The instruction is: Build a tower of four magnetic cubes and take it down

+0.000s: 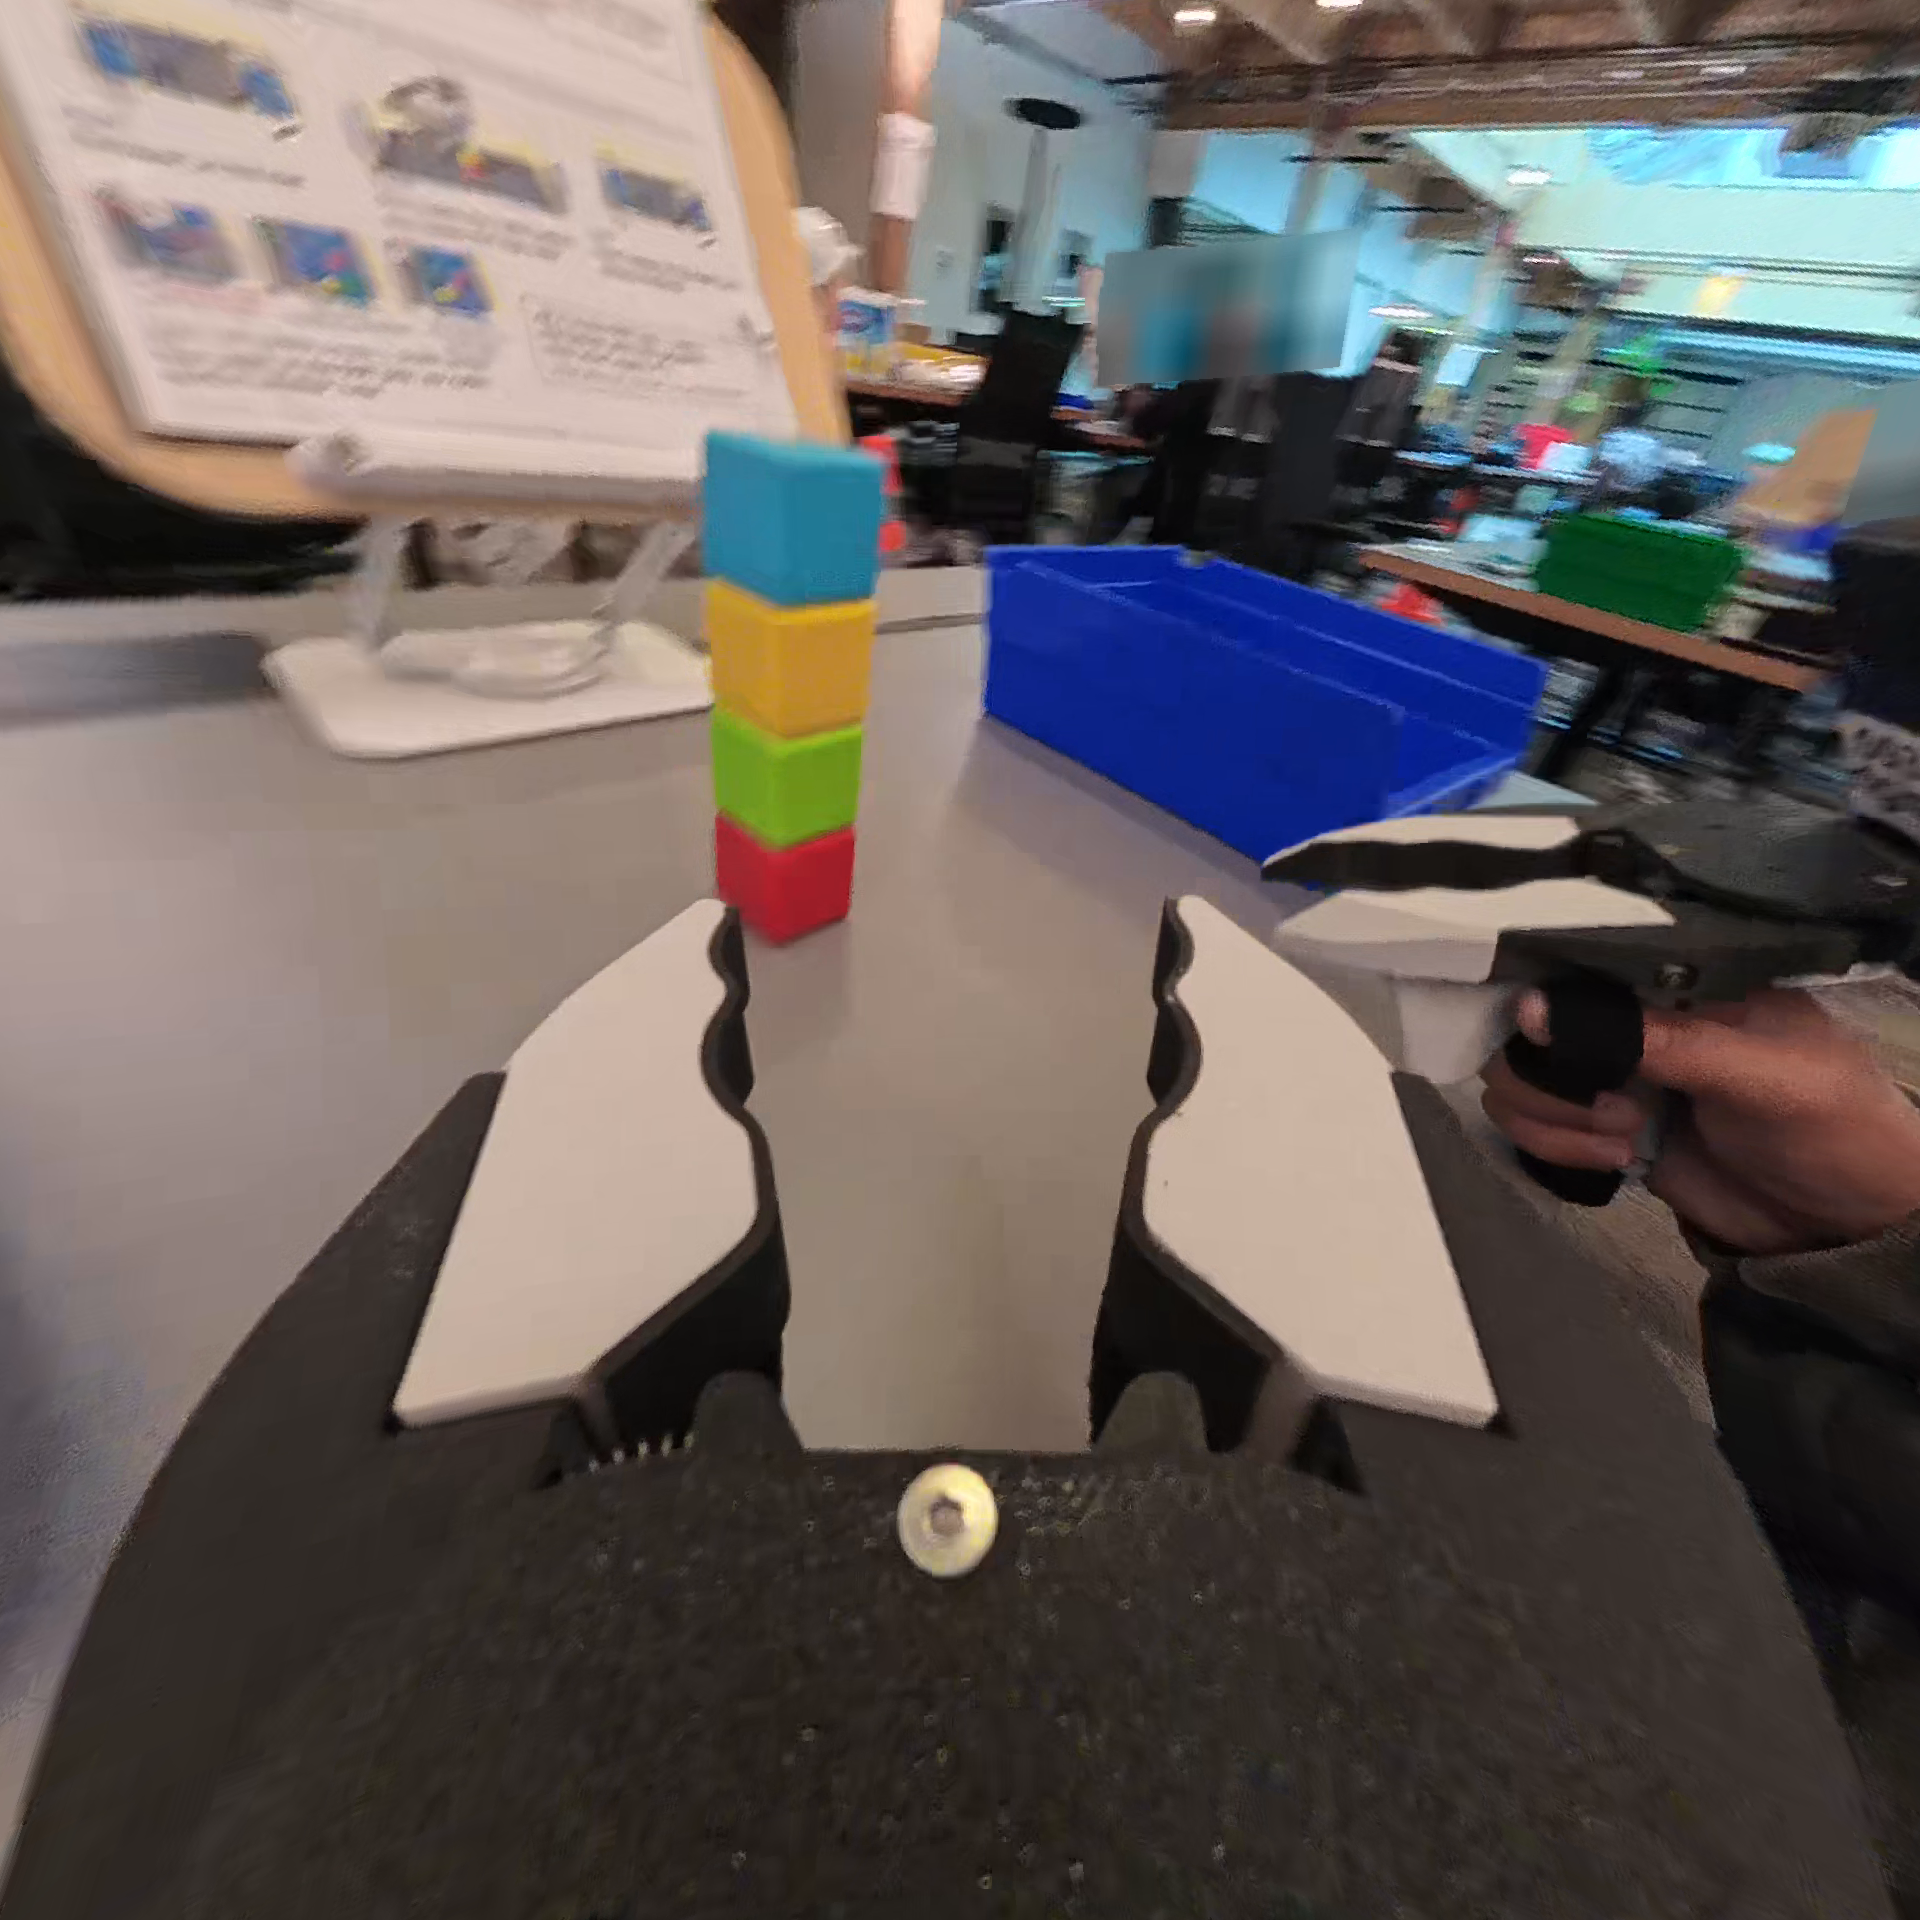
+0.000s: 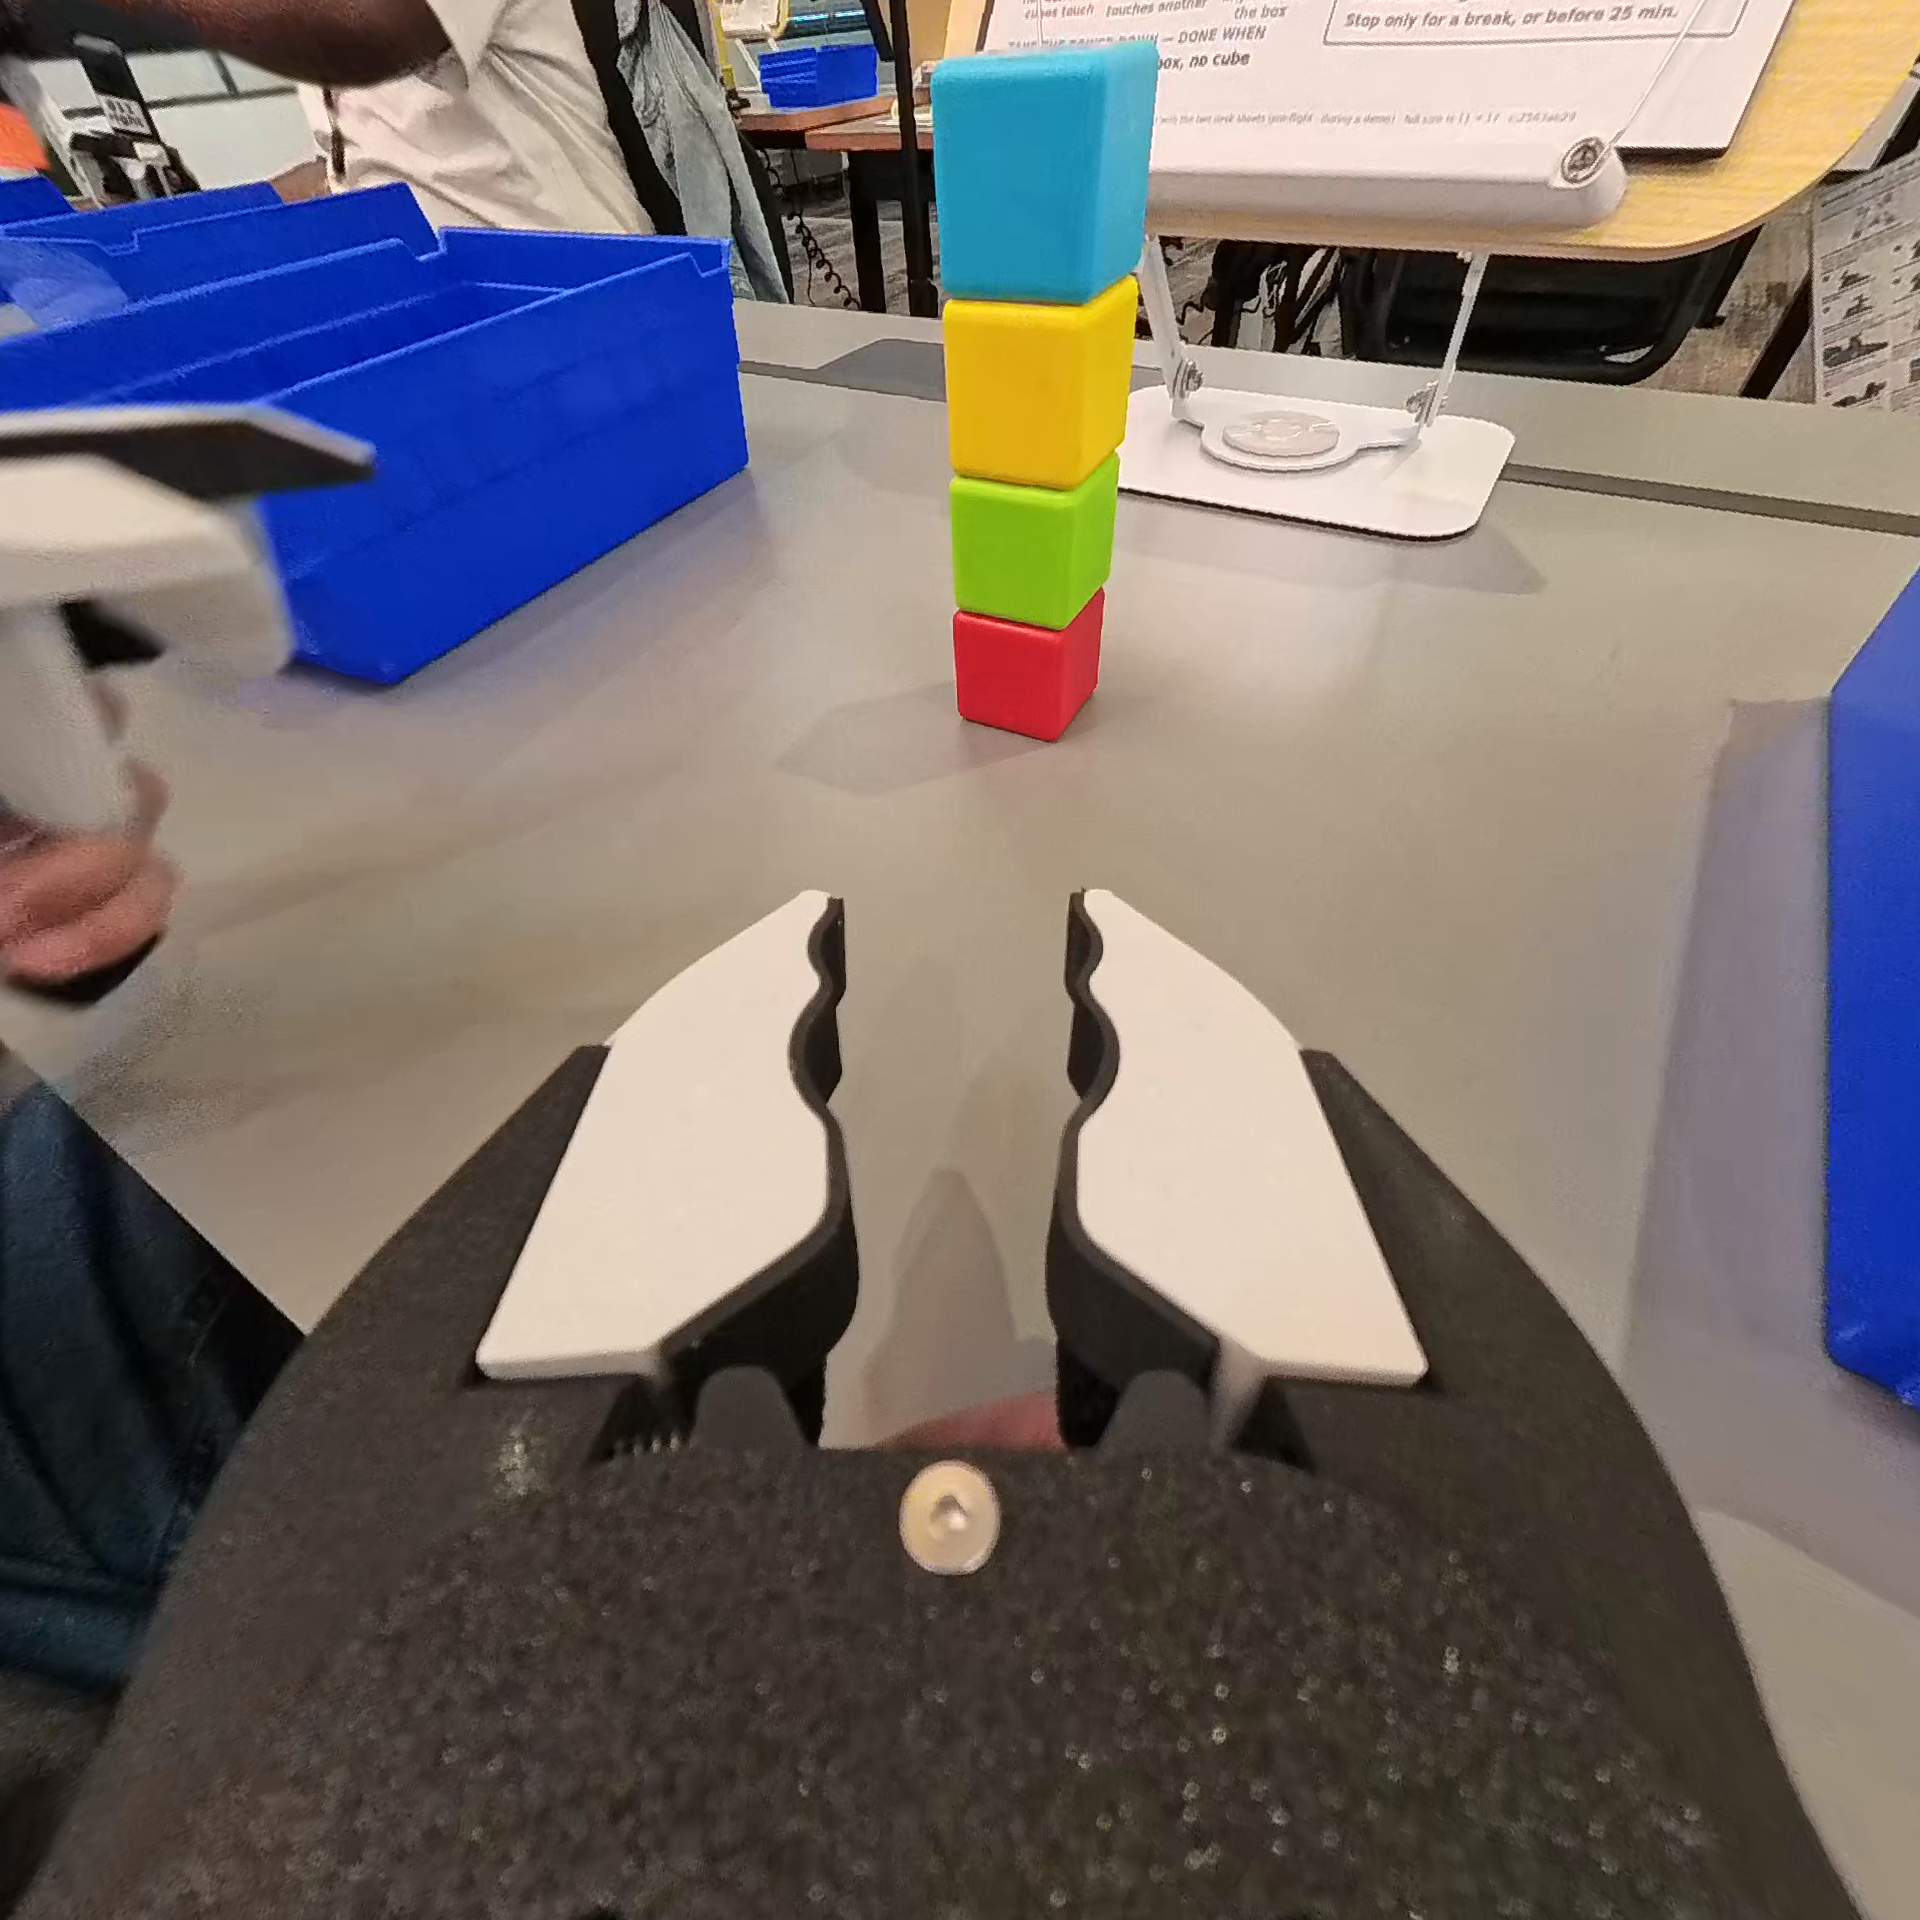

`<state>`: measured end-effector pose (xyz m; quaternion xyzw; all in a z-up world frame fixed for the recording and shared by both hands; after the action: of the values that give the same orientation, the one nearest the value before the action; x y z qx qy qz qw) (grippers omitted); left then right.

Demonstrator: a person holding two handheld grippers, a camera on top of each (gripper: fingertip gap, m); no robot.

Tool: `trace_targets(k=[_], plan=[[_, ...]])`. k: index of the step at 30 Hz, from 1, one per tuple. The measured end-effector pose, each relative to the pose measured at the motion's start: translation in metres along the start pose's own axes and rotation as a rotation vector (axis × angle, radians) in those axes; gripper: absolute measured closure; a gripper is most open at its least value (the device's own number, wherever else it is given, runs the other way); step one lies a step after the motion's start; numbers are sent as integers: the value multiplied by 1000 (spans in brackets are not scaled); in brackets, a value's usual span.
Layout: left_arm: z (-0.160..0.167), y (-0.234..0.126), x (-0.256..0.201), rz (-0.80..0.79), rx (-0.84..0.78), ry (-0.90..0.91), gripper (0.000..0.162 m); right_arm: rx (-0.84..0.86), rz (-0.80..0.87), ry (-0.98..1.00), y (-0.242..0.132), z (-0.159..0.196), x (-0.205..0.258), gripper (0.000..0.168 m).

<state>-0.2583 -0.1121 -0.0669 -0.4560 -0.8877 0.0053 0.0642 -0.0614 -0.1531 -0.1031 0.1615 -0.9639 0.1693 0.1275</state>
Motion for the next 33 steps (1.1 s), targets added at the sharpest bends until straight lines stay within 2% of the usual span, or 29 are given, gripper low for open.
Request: trace_targets(k=[3,6,8,11,15,21,25,27,29,33], plan=[[-17,51,20,240,-28,59,85,5,-1,0,1,0,0,128],[-13,110,52,311,-4,143,86,5,-3,1,0,0,0,128],[-1,145,64,396,28,116,85,4,-5,4,0,0,0,128],[4,174,69,509,-11,62,85,0,-7,7,0,0,0,128],[8,190,72,571,-29,99,88,-3,-8,1,-1,0,1,128],[11,198,70,653,-63,144,109,8,-15,3,0,1,1,128],[10,198,67,660,-72,167,109,2,-43,-13,1,-4,-1,128],[10,198,63,667,-67,170,109,19,-66,-100,4,-23,1,126],[9,198,60,679,-61,173,109,109,-142,-226,13,-53,12,126],[10,196,62,669,-70,160,110,293,-133,-646,55,-131,25,120]])
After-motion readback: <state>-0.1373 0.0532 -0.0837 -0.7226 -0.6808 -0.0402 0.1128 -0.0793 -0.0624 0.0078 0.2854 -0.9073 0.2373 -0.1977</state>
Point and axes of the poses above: each gripper's, where its closed fingertips meet, y out along the fingers, z out of its underside, x = y × z across the jaws, the point moved 5 cm from there along -y, back along the fingers, and after that the axes turned 15 degrees about y, right-handed, at the moved point
